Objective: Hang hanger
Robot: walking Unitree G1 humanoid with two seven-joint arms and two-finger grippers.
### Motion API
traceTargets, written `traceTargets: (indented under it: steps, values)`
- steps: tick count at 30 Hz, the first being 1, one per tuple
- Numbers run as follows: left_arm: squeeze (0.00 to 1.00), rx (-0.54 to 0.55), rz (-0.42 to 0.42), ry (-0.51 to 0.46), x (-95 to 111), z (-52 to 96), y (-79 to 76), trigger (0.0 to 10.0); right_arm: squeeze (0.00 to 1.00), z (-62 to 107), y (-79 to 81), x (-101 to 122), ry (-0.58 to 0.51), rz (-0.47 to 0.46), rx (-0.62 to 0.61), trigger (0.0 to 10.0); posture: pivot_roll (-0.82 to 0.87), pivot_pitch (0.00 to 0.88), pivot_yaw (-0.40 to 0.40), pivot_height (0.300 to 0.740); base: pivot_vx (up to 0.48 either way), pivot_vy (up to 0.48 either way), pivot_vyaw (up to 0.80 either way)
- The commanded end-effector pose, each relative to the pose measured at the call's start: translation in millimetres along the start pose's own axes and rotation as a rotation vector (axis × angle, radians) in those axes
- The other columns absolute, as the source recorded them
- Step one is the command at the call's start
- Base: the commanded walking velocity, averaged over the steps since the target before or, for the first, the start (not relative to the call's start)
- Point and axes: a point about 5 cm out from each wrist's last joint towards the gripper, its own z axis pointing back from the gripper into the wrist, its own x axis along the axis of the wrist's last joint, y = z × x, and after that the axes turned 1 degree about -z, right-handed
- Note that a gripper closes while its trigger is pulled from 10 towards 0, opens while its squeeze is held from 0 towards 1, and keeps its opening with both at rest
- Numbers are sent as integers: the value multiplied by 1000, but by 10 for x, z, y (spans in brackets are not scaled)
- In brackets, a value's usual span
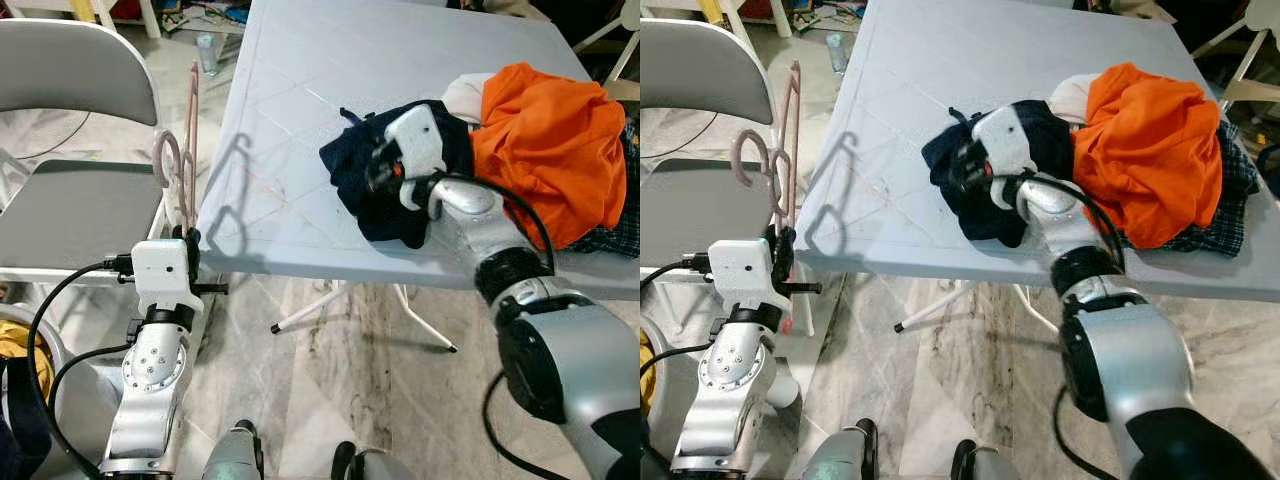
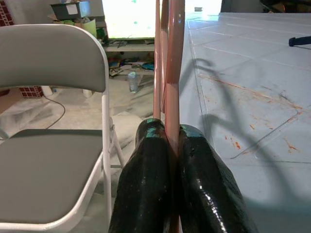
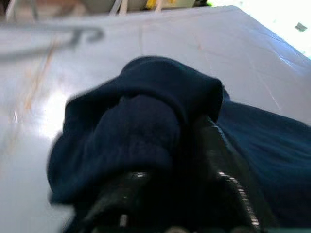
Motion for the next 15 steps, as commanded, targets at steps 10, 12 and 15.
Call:
traceTargets:
  steps: [10,12,15]
  values:
    - [0,-56,26,7,-27,-55,-131,10000,1000,246,-96,-285,100,182,-19,10000,255,188,-74,740,0,0,0]
    - [0,-57,27,8,-35,-58,-133,10000,1000,278,-130,-294,101,227,-52,10000,251,187,-74,740,0,0,0]
    - [0,-62,29,11,-47,-65,-142,10000,1000,324,-160,-314,100,243,-73,10000,246,185,-73,740,0,0,0]
